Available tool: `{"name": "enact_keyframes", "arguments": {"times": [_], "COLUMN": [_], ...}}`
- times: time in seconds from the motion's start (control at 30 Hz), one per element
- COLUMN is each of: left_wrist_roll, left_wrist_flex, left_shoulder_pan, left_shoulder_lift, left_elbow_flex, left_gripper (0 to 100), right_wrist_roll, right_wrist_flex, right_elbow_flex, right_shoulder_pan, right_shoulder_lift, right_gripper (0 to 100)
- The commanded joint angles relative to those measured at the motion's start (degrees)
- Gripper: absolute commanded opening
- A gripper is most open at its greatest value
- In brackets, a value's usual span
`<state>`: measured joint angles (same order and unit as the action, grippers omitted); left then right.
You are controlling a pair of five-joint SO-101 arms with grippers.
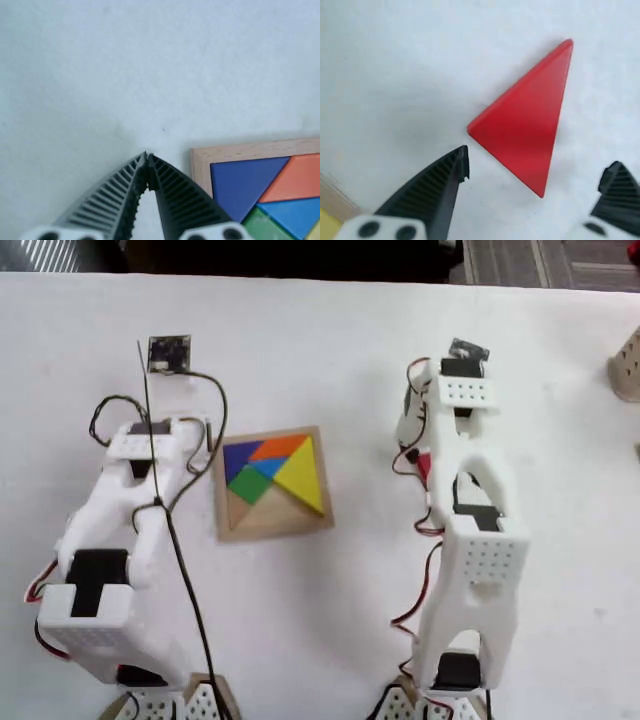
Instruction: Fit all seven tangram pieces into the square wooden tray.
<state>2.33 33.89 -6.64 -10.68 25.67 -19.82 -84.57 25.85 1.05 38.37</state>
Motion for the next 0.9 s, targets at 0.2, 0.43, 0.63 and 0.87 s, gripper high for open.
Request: {"name": "enact_keyframes", "arguments": {"times": [0.2, 0.43, 0.63, 0.87], "left_wrist_roll": [-0.5, -0.5, -0.5, -0.5], "left_wrist_flex": [-0.7, -0.7, -0.8, -0.7], "left_shoulder_pan": [-0.5, -0.5, -0.5, -0.5], "left_shoulder_lift": [0.3, 0.2, 0.2, 0.2], "left_elbow_flex": [-2.8, -2.8, -2.8, -2.8], "left_gripper": [2, 2, 2, 2], "right_wrist_roll": [-4.7, -4.9, -4.7, -4.7], "right_wrist_flex": [0.8, -3.6, -6.6, -7.8], "right_elbow_flex": [11.8, 20.5, 22.2, 22.2], "right_shoulder_pan": [-0.1, 0.0, 0.0, -1.5], "right_shoulder_lift": [3.9, 10.7, 14.6, 15.0], "right_gripper": [31.8, 34.8, 36.0, 35.8]}}
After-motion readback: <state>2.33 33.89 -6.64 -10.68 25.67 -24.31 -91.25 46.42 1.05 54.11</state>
